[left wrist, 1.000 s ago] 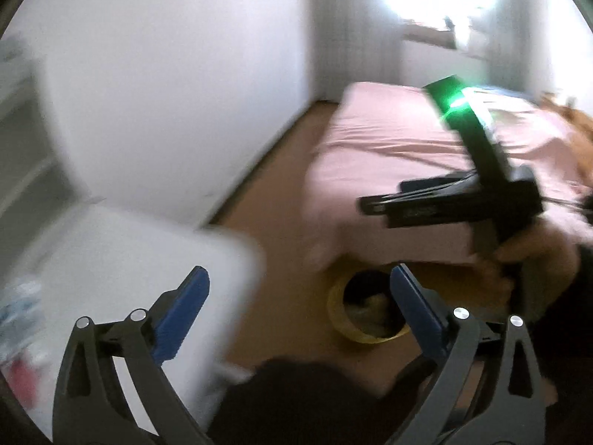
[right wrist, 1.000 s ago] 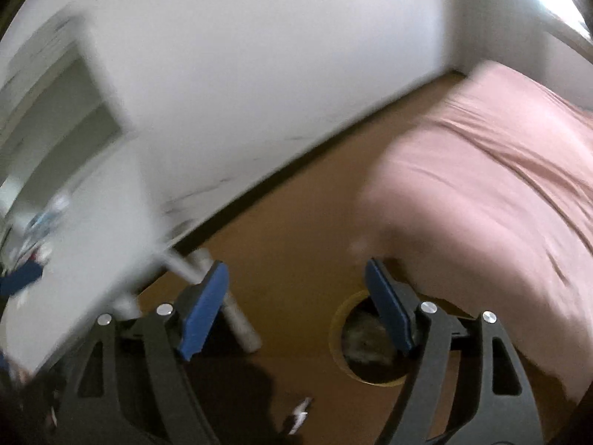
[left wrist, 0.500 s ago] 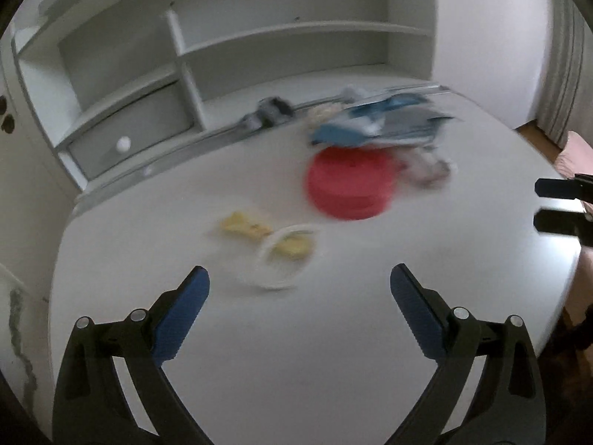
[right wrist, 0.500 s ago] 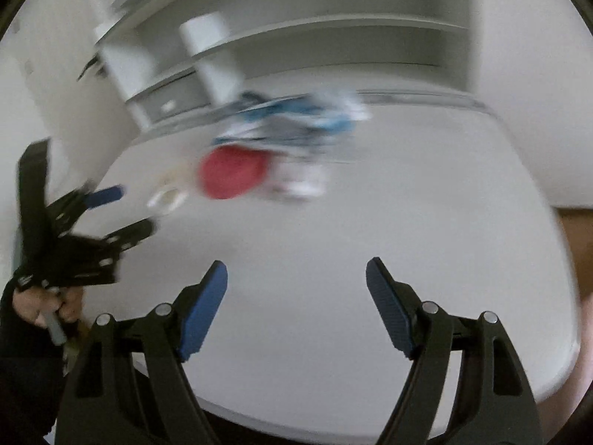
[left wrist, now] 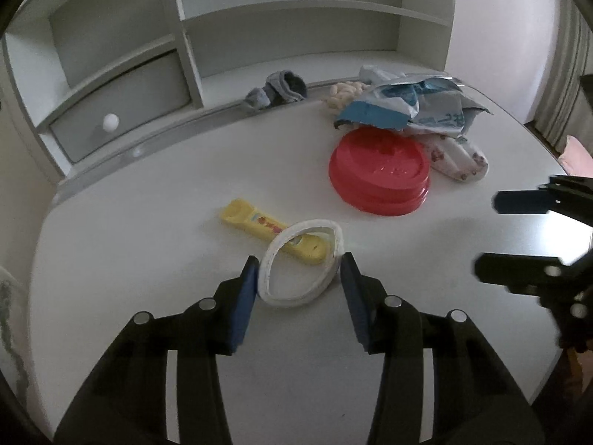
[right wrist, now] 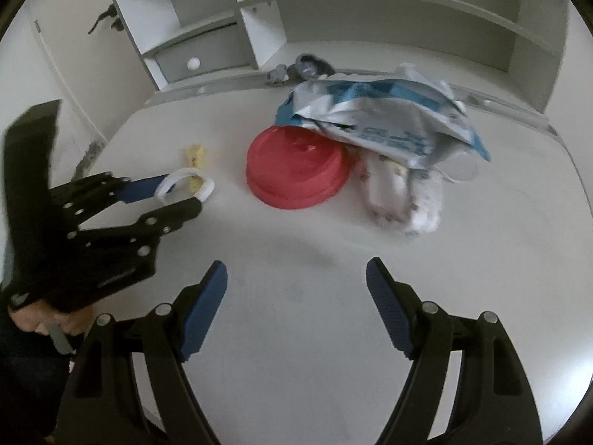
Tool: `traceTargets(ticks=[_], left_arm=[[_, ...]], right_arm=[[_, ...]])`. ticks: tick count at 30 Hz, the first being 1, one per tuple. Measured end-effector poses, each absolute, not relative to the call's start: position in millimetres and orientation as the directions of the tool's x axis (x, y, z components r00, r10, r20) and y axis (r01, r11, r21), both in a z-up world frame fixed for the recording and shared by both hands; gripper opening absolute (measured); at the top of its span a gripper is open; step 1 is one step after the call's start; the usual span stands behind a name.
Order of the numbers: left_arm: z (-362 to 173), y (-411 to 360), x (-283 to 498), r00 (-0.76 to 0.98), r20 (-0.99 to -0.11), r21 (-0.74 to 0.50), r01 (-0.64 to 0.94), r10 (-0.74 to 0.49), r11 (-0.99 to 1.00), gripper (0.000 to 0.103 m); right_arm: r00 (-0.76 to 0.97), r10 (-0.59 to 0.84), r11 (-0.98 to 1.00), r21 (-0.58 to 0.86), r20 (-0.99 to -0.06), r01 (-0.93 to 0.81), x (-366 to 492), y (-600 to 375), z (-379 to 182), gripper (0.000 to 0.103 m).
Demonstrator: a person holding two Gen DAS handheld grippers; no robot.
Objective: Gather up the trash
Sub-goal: 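Grasp the clear plastic ring with the left tool while the right tool grasps the red lid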
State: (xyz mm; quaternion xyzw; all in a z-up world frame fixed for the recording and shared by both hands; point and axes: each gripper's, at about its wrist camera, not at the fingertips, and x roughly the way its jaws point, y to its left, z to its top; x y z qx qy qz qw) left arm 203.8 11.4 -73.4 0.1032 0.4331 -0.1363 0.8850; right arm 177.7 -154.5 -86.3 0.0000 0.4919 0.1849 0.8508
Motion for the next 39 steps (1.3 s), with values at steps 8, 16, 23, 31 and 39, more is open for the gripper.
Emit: traceTargets(ticks=[8,16,23,31,39], left_arm=[[-52,45,172,0.639,-0.751,0.032,0.290,-0.168,0.957,0.044],[-51,65,163,0.631,-0.751,-0.032,0.259,-0.194,0.965,0.044],[-51,69,161,0.630,-0.751,-0.052,0.243,-0.198,0.969,0.044],[-47,65,155,0.635,-0.748,-0.038,0.249,-0.193,0.968,0.044],[-40,24,147,0.622,-0.746,-0.041,0.316,-0.239,0.948,0.043]], right_arm=[[0.439,0.237,0.944,0.098,-0.867,-0.315,227,-120,-96,0.078],[0.474,0.174,0.961,0.045,-0.863,-0.272,267,-102,-100,0.081],[0.480,0.180,0.966,0.062,-0.859,-0.252,276,-93,-101,0.084],[0.525,0.179,0.956,0.022,-0.832,-0.292,241,-93,-85,0.079],[0.536,0.252,0.952,0.105,-0.806,-0.289,165,-149,-65,0.079]])
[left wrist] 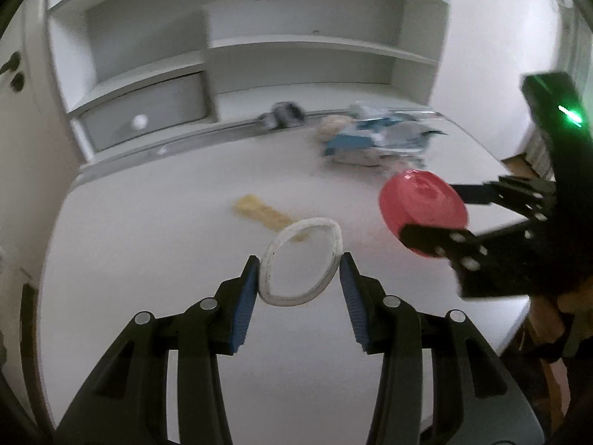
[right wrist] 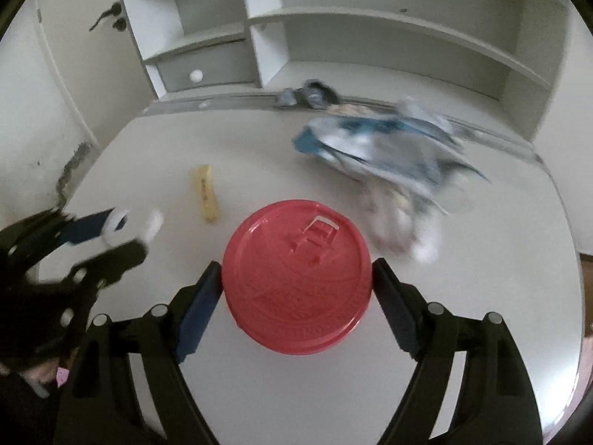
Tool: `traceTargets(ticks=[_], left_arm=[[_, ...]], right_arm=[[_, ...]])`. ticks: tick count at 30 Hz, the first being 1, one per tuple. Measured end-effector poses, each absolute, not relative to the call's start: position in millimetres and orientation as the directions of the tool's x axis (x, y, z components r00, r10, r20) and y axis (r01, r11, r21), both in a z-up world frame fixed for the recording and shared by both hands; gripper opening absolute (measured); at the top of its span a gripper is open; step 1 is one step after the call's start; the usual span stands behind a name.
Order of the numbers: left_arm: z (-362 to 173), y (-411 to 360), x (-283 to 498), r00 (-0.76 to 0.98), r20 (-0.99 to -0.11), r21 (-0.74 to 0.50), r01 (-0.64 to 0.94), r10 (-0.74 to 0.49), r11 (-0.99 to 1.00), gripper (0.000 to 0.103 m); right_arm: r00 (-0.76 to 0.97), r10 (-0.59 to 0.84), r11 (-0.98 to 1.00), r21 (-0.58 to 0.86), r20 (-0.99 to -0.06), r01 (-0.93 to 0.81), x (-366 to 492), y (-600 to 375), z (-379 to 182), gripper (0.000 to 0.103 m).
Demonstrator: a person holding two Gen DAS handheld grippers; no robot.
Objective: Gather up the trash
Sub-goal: 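Carry the ring and red lid over the black bin and open both tools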
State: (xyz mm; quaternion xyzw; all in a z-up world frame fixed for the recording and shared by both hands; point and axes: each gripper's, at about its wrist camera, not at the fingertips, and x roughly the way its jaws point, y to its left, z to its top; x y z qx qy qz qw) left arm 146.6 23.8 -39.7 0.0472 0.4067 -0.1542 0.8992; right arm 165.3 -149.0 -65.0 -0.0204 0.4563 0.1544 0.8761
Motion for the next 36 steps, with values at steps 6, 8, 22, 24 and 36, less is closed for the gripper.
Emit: traceTargets(ticks=[6,8,22,24,36], left_arm=[[-32,-52,139,0.581,-0.737,-0.054,0.458,-0.346,0.887,0.043],[-30,-88,134,0.554,-0.735,-0.057,0.525,-0.391,0.849,0.043],[-44,-369,37,0.206,-0.715,-0.125,0.903,-0.668,0.412,0.042],[-54,-396,23,0.157,-0.721,-0.142,0.920,-0.675,0.365,0.042],[-211,-548,-19,-0.068,-0.849,-0.235,0.937,-0.525,0.259,0.042]], right_arm=[[0.606,0.165,0.985,0.102,-0.778,-0.138,114,-238,-51,0.079],[0.627,0.115,0.993,0.098,-0.771,-0.061,97,-273,-49,0.079],[0.506,-0.310,0.768,0.101,-0.805,0.632,-103,-543,-98,0.079],[0.467,-0.328,0.712,0.110,-0.821,0.693,-133,-569,-115,0.080],[0.298,-0.222,0.531,0.141,-0.928,0.835,-193,-663,-249,0.080]])
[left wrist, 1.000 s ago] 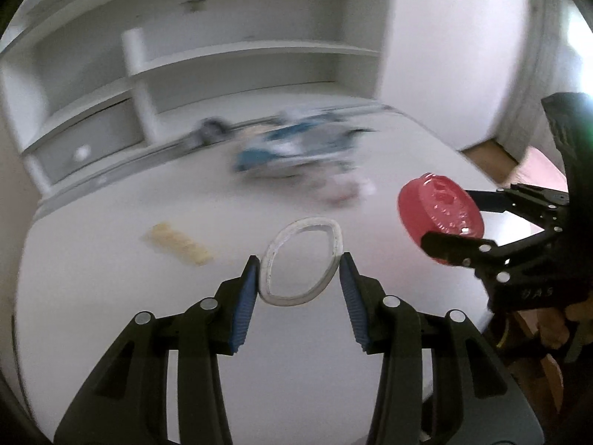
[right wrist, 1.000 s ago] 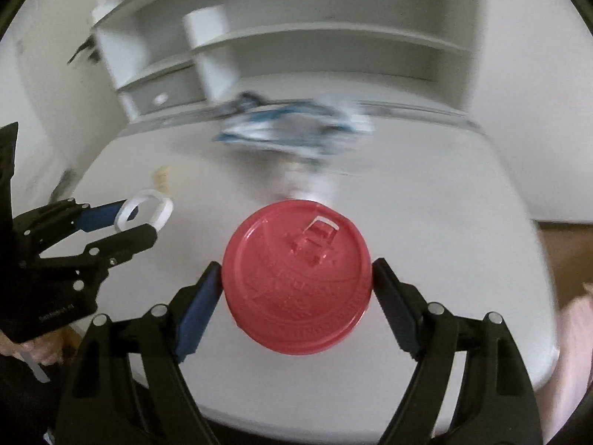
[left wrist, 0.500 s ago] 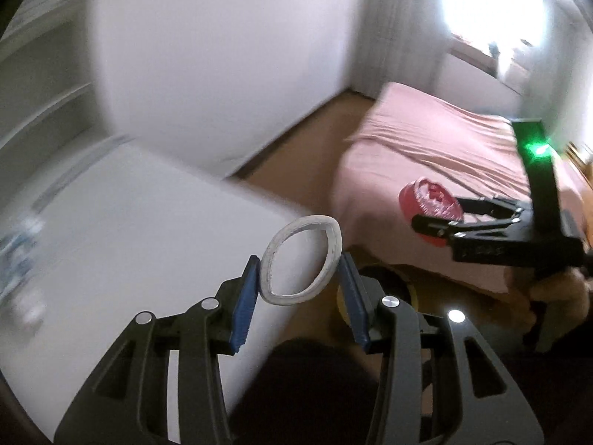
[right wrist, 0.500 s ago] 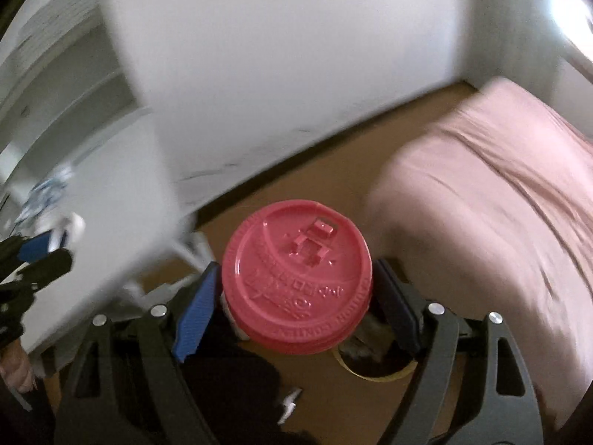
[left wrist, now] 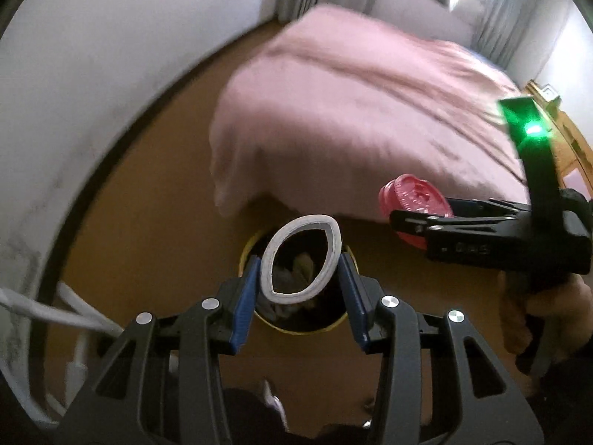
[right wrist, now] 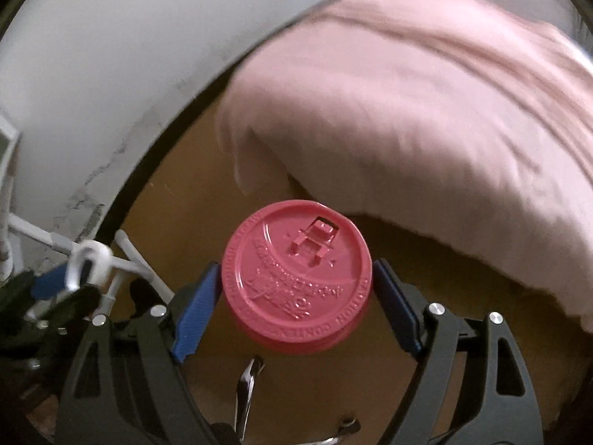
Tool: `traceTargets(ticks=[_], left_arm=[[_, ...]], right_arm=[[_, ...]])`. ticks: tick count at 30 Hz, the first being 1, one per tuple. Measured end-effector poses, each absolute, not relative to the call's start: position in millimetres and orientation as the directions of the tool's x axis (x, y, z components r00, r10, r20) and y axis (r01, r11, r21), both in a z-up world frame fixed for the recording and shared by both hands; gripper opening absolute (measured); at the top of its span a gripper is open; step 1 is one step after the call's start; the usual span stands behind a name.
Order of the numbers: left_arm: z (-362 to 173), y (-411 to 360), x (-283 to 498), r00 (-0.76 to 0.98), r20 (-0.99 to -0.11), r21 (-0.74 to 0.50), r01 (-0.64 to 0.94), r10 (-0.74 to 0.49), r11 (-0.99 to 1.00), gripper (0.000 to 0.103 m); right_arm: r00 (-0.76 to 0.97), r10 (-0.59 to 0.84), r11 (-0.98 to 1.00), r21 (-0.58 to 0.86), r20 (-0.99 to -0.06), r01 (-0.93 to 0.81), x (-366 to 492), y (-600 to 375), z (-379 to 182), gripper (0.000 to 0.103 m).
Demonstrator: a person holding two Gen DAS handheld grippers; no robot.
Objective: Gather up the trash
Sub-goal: 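Carry the ring and red lid over the black bin and open both tools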
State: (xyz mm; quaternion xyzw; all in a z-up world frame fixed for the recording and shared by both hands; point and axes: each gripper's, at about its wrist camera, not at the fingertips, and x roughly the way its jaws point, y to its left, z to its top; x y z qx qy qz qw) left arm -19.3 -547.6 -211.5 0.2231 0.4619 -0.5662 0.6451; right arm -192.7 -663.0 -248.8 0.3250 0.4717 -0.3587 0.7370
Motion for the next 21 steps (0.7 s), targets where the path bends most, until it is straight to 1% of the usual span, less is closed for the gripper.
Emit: traceTargets(ticks=[3,6,10,11,21], left_arm=[[-244,-559,-21,-0.097,-0.857,-0.263,0.927,-0.506,0.268,0.042],[-279,-571,-26,-0.107,-0.878,-0.266,0.919,-0.467,0.291,0.042],[-305,-577,-26,-0.134,-0.884,-0.291,0.908,-0.449,0.302,0.041],[-308,-579,-26,-0.125,-0.891,-0.278,0.911,-0.437,0.305,0.039],[-316,-587,-21,-0.131,-0.884,-0.288,0.908,-0.448,0.303,0.039]], right_arm=[[0.266,-0.181,0.514,0.139,-0.947,0.846,-194,-670,-276,0.080],[0.236,-0.151,0.502,0.132,-0.960,0.855,-193,-675,-297,0.080],[0.220,-0.121,0.505,0.131,-0.968,0.853,-192,-678,-314,0.080],[0.218,-0.115,0.505,0.132,-0.969,0.853,-192,-678,-317,0.080],[0.222,-0.103,0.501,0.142,-0.969,0.854,-191,-678,-317,0.080]])
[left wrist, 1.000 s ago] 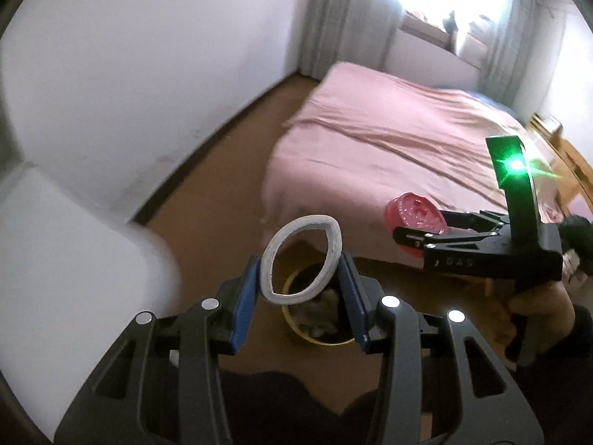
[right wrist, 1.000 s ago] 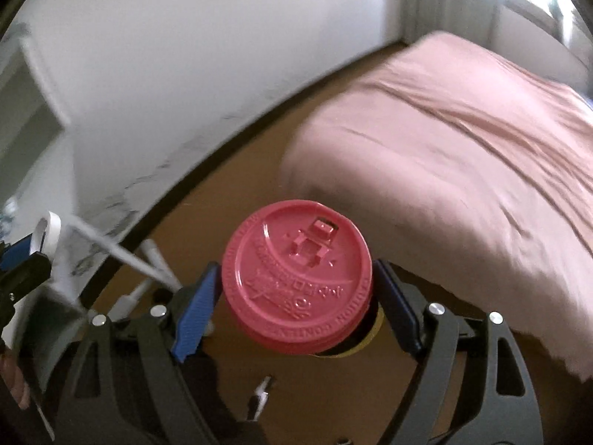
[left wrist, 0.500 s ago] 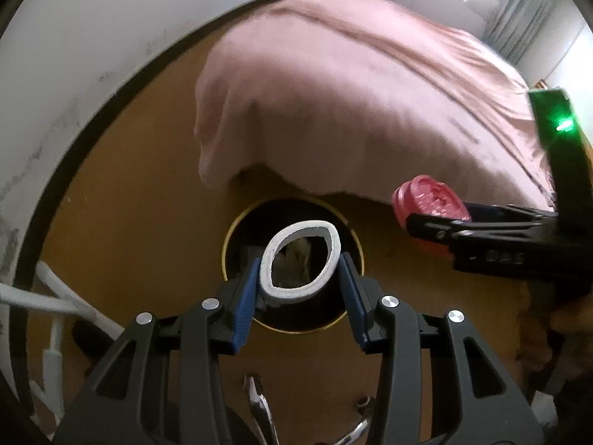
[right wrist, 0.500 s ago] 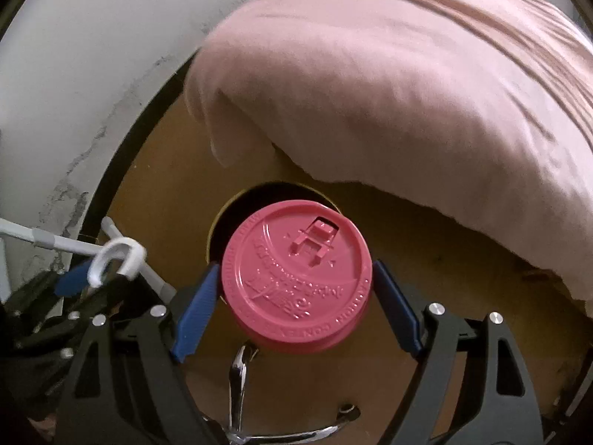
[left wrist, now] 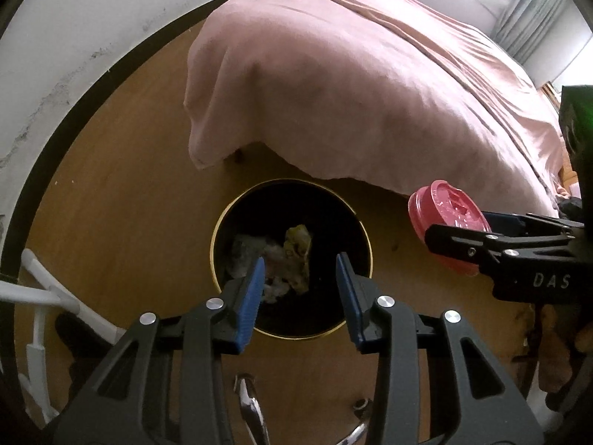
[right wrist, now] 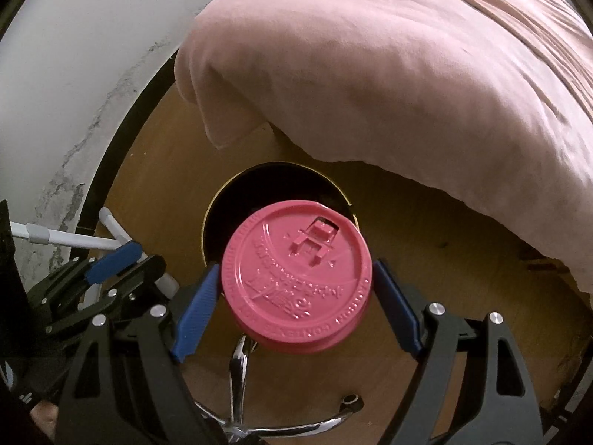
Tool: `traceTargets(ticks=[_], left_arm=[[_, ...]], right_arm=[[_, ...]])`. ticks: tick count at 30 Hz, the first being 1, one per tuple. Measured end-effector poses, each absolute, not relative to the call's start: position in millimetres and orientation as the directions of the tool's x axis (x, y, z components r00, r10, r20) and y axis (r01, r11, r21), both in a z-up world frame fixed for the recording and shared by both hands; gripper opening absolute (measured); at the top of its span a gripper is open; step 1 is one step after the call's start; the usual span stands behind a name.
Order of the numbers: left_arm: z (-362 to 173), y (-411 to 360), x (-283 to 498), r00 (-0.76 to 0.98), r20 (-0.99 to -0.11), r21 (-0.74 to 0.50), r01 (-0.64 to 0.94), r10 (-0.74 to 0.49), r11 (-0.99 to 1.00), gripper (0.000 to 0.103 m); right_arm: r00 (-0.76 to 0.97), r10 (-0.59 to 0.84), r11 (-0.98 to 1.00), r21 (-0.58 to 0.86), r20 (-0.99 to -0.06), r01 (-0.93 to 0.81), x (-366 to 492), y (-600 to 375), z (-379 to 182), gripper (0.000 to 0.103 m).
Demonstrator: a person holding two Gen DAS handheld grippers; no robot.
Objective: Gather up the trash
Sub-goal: 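Carry the ring and red lid over the black bin and open both tools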
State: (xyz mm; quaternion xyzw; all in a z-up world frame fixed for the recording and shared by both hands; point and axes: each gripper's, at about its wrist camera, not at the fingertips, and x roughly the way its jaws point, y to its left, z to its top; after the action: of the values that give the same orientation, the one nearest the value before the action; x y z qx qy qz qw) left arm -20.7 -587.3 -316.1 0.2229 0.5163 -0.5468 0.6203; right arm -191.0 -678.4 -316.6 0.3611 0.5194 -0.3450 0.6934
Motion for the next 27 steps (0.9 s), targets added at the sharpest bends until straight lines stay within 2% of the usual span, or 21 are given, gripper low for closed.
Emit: traceTargets(ticks=[1,2,4,21,27], left_arm=[[-315,-587,-21,-0.127,-0.884,-0.286,0.909,-0.451,0.304,0.043],[-315,-587,-21,-0.123,-0.884,-0.282,0.909,-0.450,0.306,0.060],[-314,-586,-22,-0.109,-0.885,-0.273,0.909,-0.453,0.315,0.086],[-307,-576,-16,-0.124,-0.872,-0.308,0.891,-0.473,0.333,0.086],[-305,-571,-15,-0.123,-0.869,-0.313,0.887,-0.480,0.339,0.086]], right_arm=[[0.222,-0.104,0.501,0.142,-0.969,0.854,-191,-678,-317,0.080],[0.221,-0.104,0.502,0.141,-0.970,0.853,-192,-678,-317,0.080],[0.219,-0.107,0.499,0.138,-0.970,0.855,-193,-680,-317,0.080],[0.258,-0.095,0.526,0.171,-0.962,0.833,-183,-680,-316,0.082],[0.274,-0.118,0.517,0.176,-0.955,0.838,-185,-681,-310,0.088]])
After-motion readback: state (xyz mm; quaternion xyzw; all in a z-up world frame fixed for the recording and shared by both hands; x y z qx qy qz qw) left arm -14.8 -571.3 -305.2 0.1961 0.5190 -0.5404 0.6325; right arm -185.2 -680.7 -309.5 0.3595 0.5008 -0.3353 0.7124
